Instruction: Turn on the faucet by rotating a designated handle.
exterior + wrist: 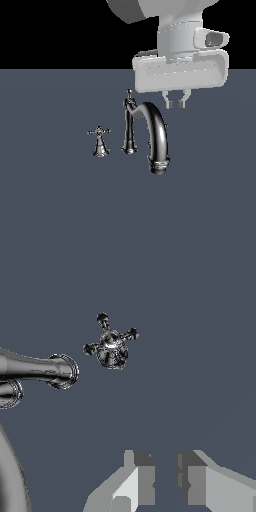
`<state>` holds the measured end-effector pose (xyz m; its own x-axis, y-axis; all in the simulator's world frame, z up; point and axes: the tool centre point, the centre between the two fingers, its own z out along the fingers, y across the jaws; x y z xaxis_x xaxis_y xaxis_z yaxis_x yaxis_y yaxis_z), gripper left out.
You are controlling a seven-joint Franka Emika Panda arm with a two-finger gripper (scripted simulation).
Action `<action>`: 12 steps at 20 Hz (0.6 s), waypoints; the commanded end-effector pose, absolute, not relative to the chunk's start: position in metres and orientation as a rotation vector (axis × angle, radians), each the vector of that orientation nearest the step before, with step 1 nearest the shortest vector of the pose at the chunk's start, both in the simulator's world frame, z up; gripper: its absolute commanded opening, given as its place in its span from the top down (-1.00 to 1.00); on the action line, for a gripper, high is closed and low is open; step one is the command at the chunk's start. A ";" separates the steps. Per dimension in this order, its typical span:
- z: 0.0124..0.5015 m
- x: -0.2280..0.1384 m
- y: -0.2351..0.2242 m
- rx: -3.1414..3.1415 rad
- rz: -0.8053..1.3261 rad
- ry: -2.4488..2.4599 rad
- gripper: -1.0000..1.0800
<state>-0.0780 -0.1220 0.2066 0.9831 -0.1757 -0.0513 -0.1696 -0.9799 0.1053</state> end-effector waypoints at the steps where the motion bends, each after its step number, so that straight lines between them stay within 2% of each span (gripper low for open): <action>1: 0.169 -0.096 -0.174 3.003 -0.125 -0.556 0.60; 2: 0.168 -0.096 -0.175 3.003 -0.127 -0.561 0.60; 3: 0.164 -0.069 -0.131 3.012 -0.097 -0.436 0.71; 4: 0.154 -0.062 -0.148 3.020 -0.064 -0.546 0.67; 5: 0.140 -0.065 -0.173 2.965 -0.060 -0.542 0.44; 6: 0.133 -0.043 -0.146 2.994 -0.032 -0.403 -0.06; 7: 0.107 -0.047 -0.113 3.024 -0.068 -0.504 -0.55; 8: 0.119 -0.015 -0.133 3.003 0.054 -0.561 -0.62; 9: 0.084 -0.039 -0.132 2.992 -0.034 -0.633 -0.46; 10: 0.090 0.006 -0.158 2.968 0.091 -0.717 -0.49; 11: 0.103 0.000 -0.165 2.959 0.128 -0.741 -0.49; 12: 0.104 -0.022 -0.247 2.884 0.136 -0.798 0.53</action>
